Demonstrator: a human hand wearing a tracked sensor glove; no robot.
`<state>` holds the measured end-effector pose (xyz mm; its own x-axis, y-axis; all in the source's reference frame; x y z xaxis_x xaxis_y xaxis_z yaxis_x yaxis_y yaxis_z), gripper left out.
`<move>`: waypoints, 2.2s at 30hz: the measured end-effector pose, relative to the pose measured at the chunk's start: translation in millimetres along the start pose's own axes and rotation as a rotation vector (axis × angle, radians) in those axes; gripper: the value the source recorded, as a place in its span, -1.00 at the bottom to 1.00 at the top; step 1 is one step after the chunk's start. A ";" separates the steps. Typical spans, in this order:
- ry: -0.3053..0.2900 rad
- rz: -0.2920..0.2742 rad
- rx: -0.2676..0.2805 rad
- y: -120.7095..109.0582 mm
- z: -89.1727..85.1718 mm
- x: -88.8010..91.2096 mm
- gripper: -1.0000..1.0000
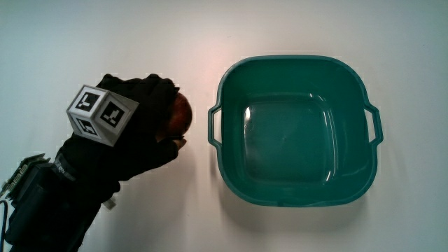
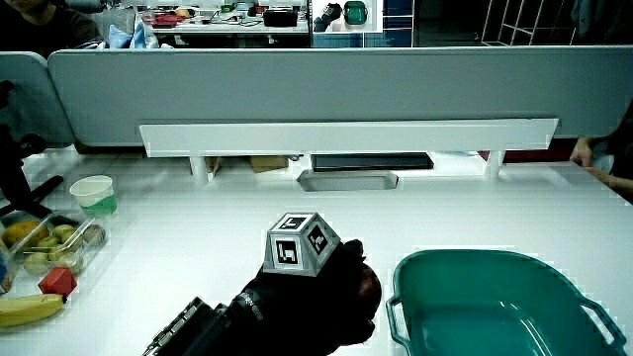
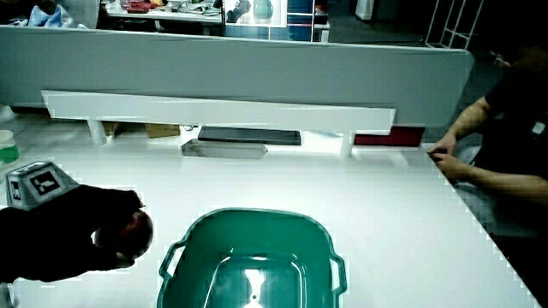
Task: Place apple on desk
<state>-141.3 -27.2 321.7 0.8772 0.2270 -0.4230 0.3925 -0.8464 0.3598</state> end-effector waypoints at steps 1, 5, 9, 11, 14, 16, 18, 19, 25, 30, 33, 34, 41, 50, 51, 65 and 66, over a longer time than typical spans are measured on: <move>-0.005 0.007 -0.004 1.0 -2.6 -4.1 0.00; -0.015 0.047 -0.033 5.2 -12.5 -16.6 0.00; -0.021 0.081 -0.054 9.5 -23.2 -26.5 0.00; -0.026 0.090 -0.066 11.6 -28.4 -29.9 0.00; -0.011 0.100 -0.071 13.8 -33.8 -32.3 0.00; -0.019 0.081 -0.070 16.5 -38.9 -35.4 0.00; -0.027 0.106 -0.086 18.3 -42.8 -36.2 0.00; -0.018 0.095 -0.088 19.3 -44.4 -37.0 0.00; -0.023 0.106 -0.106 22.0 -54.1 -43.1 0.00; -0.035 0.112 -0.108 24.8 -61.5 -50.8 0.00; -0.050 0.124 -0.114 24.1 -59.4 -50.1 0.00; -0.052 0.123 -0.116 24.5 -60.0 -51.3 0.00; -0.071 0.150 -0.114 22.0 -60.4 -57.4 -0.10; -0.092 0.166 -0.136 18.1 -61.4 -61.8 -0.52; -0.089 0.180 -0.145 16.0 -59.4 -59.7 -0.57; 0.054 0.024 -0.182 -35.1 -43.8 -33.5 -1.00; 0.067 0.075 -0.237 -36.6 -45.3 -34.6 -1.00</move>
<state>-173.5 17.7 360.9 0.9196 0.2060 -0.3347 0.3726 -0.7276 0.5760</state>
